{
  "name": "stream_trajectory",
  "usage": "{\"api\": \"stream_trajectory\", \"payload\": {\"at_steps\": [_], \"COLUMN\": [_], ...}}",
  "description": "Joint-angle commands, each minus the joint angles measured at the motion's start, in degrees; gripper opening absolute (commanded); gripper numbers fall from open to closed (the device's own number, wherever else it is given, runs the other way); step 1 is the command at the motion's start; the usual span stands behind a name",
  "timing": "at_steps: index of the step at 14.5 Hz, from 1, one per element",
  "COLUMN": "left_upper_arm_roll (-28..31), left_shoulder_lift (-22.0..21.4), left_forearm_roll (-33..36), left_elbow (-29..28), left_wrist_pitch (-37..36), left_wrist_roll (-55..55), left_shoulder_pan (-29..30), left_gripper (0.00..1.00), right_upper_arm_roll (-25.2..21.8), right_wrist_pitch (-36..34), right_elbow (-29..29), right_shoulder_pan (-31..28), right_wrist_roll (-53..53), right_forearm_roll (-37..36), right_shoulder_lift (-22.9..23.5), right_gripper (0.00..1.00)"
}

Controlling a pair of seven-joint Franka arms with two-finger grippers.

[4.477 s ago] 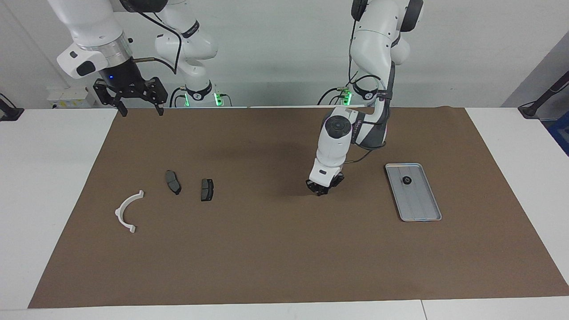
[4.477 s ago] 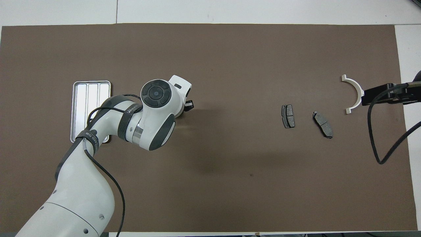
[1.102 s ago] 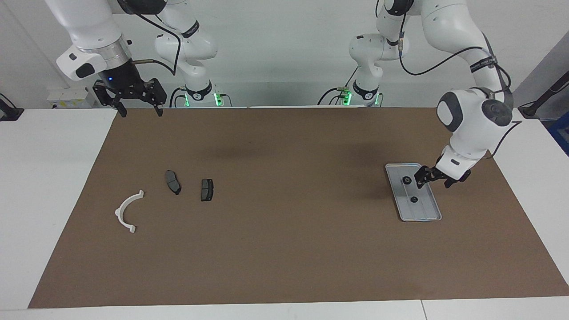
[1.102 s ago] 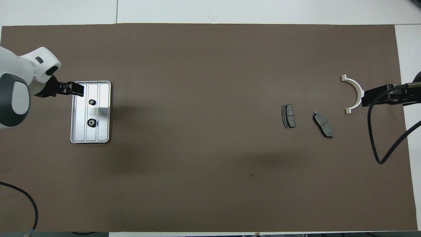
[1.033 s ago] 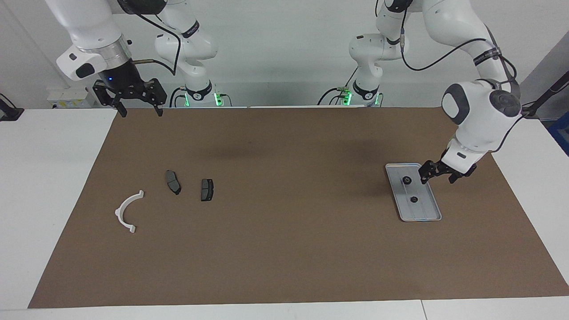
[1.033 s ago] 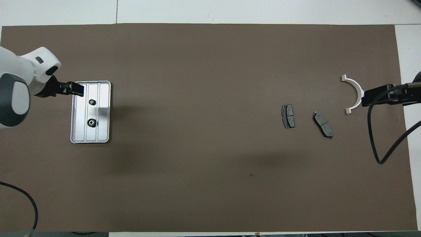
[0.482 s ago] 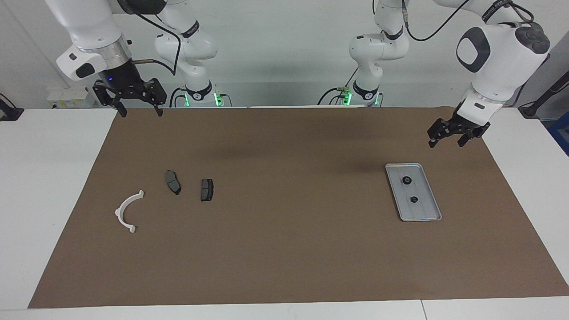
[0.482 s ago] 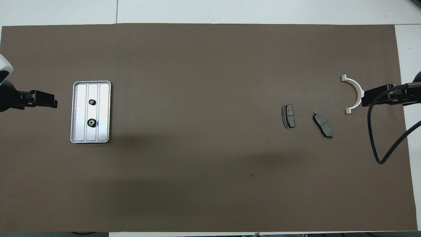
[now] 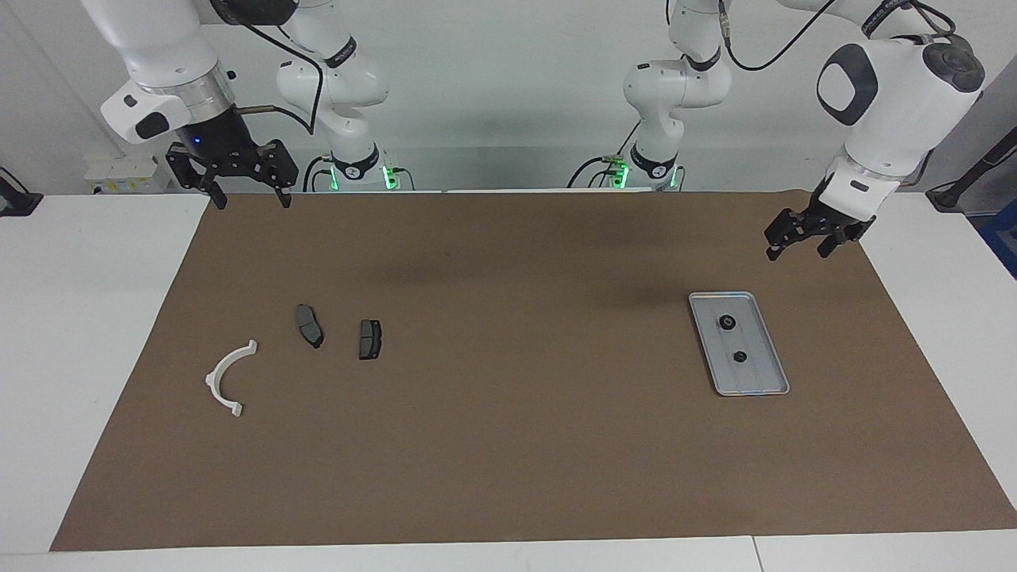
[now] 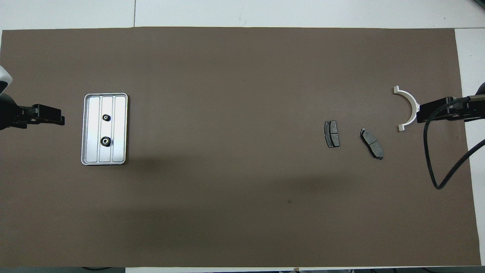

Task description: Pick bearing gear from pile to tray

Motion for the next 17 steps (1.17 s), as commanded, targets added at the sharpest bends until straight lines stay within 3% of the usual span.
{"api": "stream_trajectory", "payload": {"at_steps": [1, 17], "left_upper_arm_roll": [1.4, 0.0], "left_shoulder_lift": [0.6, 1.0], "left_forearm_roll": [-0.7, -0.3], "left_elbow": [2.5, 5.9], "left_wrist_pitch": [-3.7, -5.9], "left_wrist_roll": [-1.0, -1.3], "left_shoulder_pan": [-1.7, -1.7], "left_gripper": [1.00, 1.00], "right_upper_arm_roll": [-0.5, -0.5], "right_wrist_pitch": [0.3, 0.3], "right_elbow": [-1.4, -1.4], "right_shoulder_pan": [0.4, 0.4], "right_wrist_roll": [-1.8, -1.8], "right_forearm_roll": [-0.8, -0.8], "right_shoulder_lift": [-1.4, -1.4], "right_gripper": [1.00, 1.00]}}
